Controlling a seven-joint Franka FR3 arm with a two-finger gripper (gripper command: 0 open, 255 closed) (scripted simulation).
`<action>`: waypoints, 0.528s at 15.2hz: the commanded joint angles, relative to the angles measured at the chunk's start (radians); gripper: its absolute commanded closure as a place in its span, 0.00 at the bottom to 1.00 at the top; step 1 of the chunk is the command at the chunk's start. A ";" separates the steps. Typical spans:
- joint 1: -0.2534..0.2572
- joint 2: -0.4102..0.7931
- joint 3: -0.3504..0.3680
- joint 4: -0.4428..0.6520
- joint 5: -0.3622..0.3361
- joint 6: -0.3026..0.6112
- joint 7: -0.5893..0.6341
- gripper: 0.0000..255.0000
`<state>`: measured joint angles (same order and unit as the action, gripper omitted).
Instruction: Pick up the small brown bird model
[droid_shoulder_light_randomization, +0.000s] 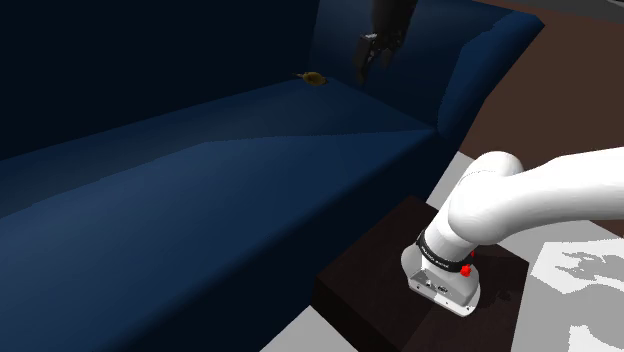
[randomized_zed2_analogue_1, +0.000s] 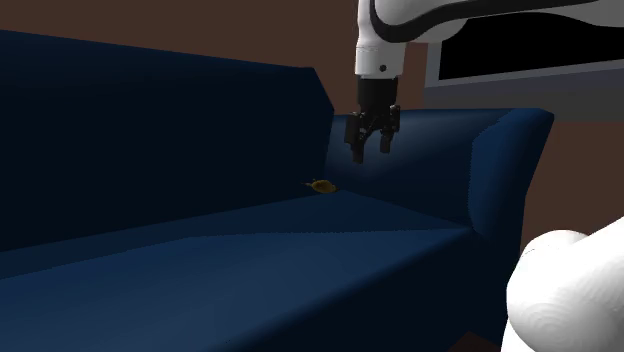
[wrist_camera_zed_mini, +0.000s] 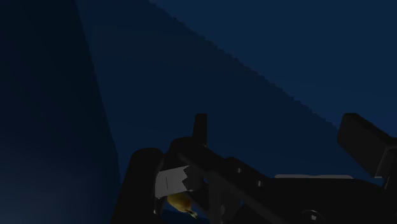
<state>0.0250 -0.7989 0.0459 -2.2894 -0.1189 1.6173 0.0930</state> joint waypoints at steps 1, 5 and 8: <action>0.000 0.000 0.000 0.000 0.000 0.000 0.000 0.00; -0.044 0.199 -0.001 0.124 0.024 0.020 0.092 0.00; -0.072 0.343 -0.008 0.228 0.042 0.021 0.157 0.00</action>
<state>-0.0373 -0.4991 0.0410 -2.0880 -0.0829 1.6360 0.2270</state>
